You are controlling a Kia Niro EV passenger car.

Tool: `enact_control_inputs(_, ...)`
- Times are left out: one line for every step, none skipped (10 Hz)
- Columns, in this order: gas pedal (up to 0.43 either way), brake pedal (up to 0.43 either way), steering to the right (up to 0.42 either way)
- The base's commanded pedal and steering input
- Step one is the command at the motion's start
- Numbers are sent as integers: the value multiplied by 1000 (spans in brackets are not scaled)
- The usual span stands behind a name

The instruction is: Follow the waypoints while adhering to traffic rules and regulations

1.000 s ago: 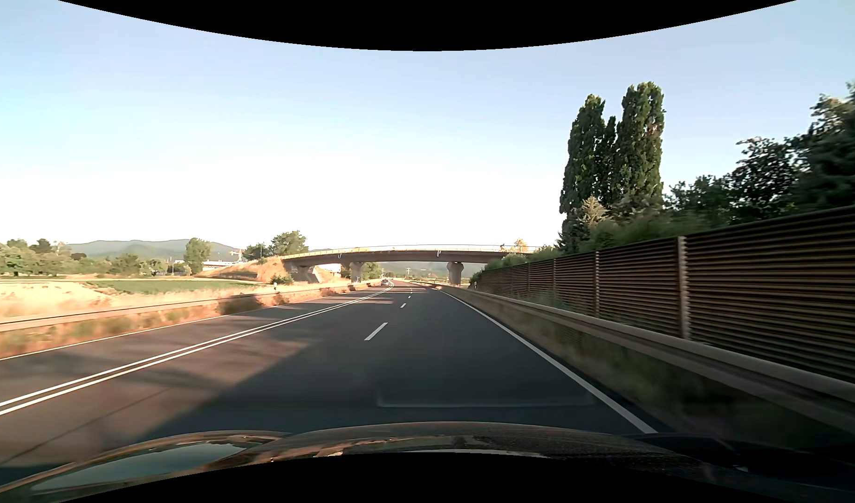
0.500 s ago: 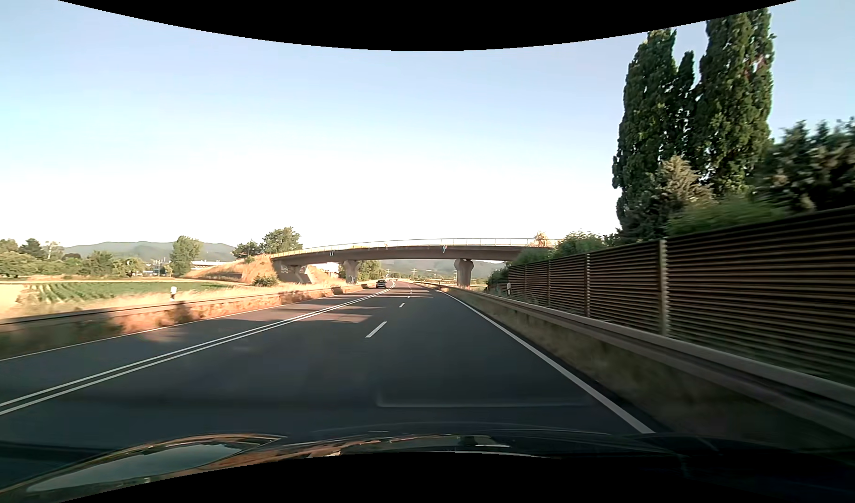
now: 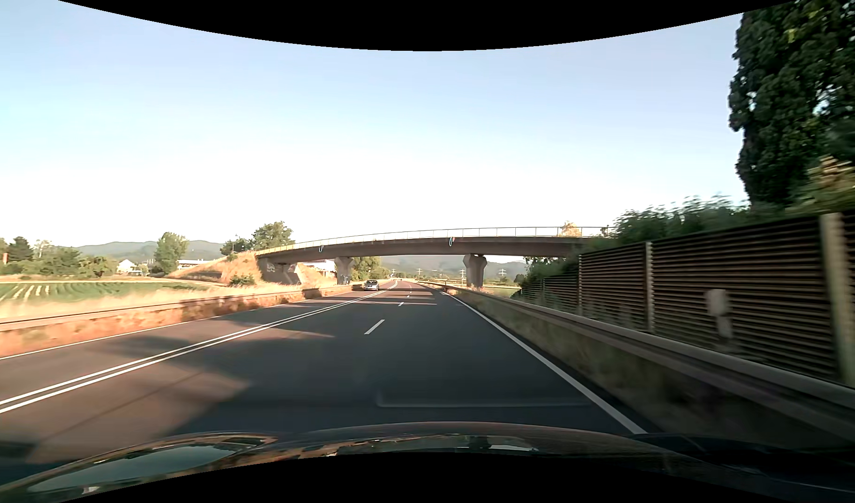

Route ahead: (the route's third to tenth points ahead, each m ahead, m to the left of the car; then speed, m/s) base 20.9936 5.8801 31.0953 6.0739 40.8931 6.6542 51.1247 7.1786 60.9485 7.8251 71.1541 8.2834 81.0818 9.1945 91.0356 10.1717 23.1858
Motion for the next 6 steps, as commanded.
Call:
enact_control_inputs(287,0,-7)
enact_control_inputs(287,0,-7)
enact_control_inputs(287,0,-7)
enact_control_inputs(287,0,-7)
enact_control_inputs(287,0,-7)
enact_control_inputs(287,0,-7)
